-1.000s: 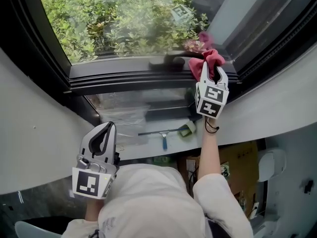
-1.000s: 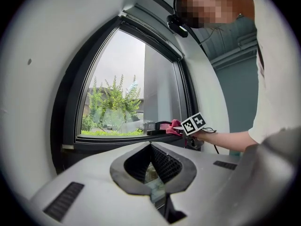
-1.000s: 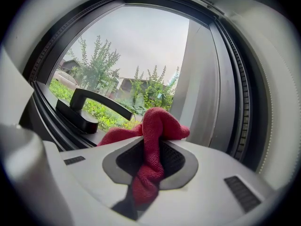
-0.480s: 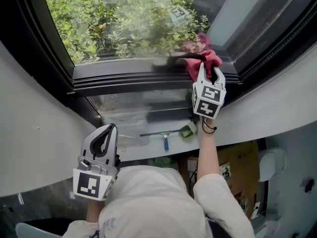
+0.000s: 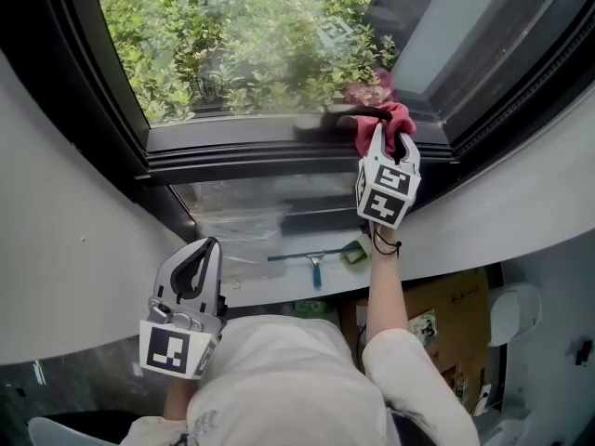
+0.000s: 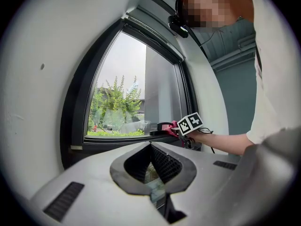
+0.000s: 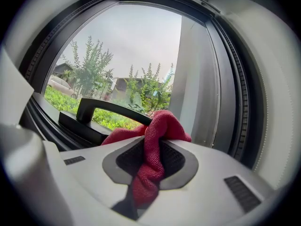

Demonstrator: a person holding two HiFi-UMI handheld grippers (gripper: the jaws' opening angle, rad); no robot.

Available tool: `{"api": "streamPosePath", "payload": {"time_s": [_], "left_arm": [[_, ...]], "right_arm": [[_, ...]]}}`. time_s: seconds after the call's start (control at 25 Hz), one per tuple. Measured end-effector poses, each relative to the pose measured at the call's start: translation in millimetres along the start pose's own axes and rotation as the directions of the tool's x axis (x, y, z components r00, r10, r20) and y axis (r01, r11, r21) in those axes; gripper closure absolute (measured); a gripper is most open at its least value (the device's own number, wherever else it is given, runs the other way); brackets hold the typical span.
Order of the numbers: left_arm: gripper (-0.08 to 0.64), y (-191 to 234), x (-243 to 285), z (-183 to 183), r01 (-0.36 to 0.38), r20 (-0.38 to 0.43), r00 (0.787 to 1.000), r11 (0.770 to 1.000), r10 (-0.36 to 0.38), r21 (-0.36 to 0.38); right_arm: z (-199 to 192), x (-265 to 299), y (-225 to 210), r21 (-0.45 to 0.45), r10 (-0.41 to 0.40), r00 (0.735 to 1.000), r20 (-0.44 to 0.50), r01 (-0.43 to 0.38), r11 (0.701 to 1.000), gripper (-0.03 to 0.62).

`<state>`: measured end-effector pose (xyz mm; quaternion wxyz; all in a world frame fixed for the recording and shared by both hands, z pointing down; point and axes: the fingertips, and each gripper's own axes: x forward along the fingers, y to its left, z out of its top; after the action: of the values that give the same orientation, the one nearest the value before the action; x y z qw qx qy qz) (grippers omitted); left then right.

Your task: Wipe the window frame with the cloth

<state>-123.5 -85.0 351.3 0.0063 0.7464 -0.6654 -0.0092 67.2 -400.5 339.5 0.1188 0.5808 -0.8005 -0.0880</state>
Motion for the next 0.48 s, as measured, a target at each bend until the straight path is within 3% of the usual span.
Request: {"api": "streamPosePath", "payload": {"time_s": [0.24,0.48], "left_arm": [[0.552,1,-3,-3,-0.013,-0.008,1.000,1.000,0.013,-0.004],[0.551,5,0,-1,-0.022,-0.006,1.000,1.000,0.022,-0.009]], "right_arm": [[-4,-8,7,0.079,-0.013,1.000,-0.008,0.013,0.997,0.508],[-2,-12,11,0.097,-0.028,1.000,0.006,0.027,0.995,0.508]]}}
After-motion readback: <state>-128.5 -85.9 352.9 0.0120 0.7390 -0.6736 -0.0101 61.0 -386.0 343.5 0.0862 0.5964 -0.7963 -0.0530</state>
